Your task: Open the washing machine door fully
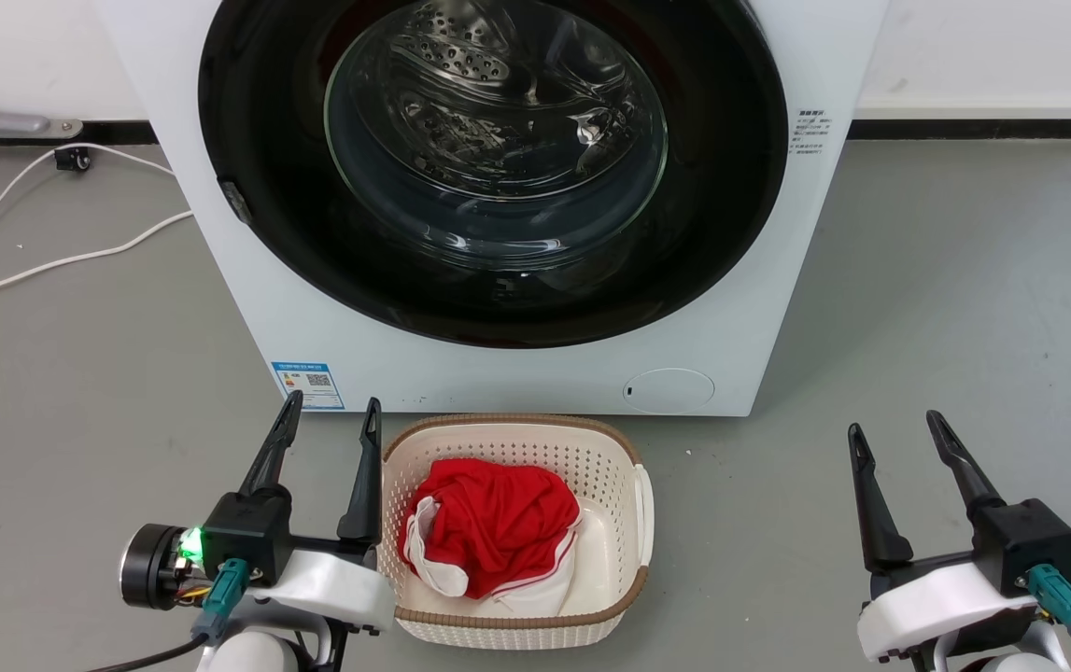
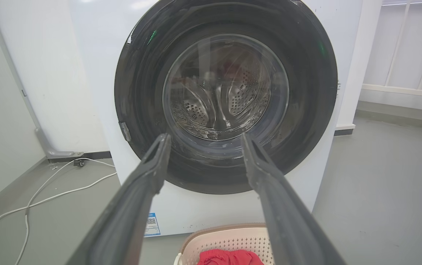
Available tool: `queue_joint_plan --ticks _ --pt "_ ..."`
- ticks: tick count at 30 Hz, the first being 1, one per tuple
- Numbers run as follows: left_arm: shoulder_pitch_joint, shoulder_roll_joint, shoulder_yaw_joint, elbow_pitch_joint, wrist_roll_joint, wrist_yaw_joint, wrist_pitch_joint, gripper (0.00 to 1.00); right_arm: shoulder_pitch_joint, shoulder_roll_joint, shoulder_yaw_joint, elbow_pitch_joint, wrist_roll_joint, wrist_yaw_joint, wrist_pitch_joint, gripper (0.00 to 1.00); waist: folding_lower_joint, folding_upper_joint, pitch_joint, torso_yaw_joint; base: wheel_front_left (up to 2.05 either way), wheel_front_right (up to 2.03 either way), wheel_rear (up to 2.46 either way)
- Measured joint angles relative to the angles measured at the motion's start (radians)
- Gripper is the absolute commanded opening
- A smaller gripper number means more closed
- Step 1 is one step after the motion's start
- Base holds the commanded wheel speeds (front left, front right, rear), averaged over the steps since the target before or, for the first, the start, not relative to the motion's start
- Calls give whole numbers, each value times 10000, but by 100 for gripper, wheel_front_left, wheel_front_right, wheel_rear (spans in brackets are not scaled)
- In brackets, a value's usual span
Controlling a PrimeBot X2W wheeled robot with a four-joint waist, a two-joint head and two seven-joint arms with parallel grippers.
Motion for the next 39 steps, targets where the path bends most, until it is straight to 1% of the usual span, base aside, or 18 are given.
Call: queue_joint_plan --ticks 13,14,15,16,17,25,27,30,33,35,36,37,38,39 --pt "2 -128 153 111 -36 -98 -25 100 -1 2 -6 111 86 0 0 100 0 0 0 1 0 0 0" --pt "2 -140 165 115 -38 -98 -25 100 -1 2 0 115 105 0 2 81 0 0 4 -1 0 0 0" --pt "2 -148 182 119 -38 -104 -25 100 -2 2 4 132 109 0 19 25 0 0 7 -4 0 0 0" --pt "2 -153 192 123 -38 -105 -25 100 -2 2 0 150 142 0 69 25 0 0 12 -5 0 0 0" --pt "2 -157 209 127 -38 -105 -25 100 -2 2 -6 153 159 0 71 0 0 0 15 -5 0 0 0" --pt "3 -205 270 148 -33 -107 -25 100 -1 4 6 284 648 0 178 0 0 0 13 1 0 0 0" --pt "7 -213 278 140 -31 -107 -25 100 -1 4 -31 357 959 0 190 0 0 0 15 -1 0 0 0" --pt "22 -228 290 104 -23 -105 -25 100 -16 4 -232 502 1871 0 165 0 0 0 25 -22 0 0 0" --pt "36 -242 313 82 -25 -105 -25 100 -148 4 -336 677 3204 0 -6 0 0 0 52 -40 0 0 0" --pt "35 -245 324 54 -27 -107 -25 100 -323 6 -318 876 5218 -2 -98 0 0 0 71 -50 0 0 0" --pt "35 -249 330 38 -31 -107 -25 100 -382 6 -320 984 5787 0 -128 0 0 0 88 -53 0 0 0" --pt "35 -249 336 29 -33 -107 -25 100 -454 6 -303 1081 6663 -2 -184 0 0 0 107 -56 0 0 0" --pt "31 -253 337 10 -35 -109 -25 100 -560 6 -259 1168 7954 -2 -226 0 1 0 130 -57 0 0 0" --pt "25 -257 337 -10 -35 -111 -25 100 -677 6 -247 1262 8694 -2 -263 0 0 0 153 -57 0 0 0"
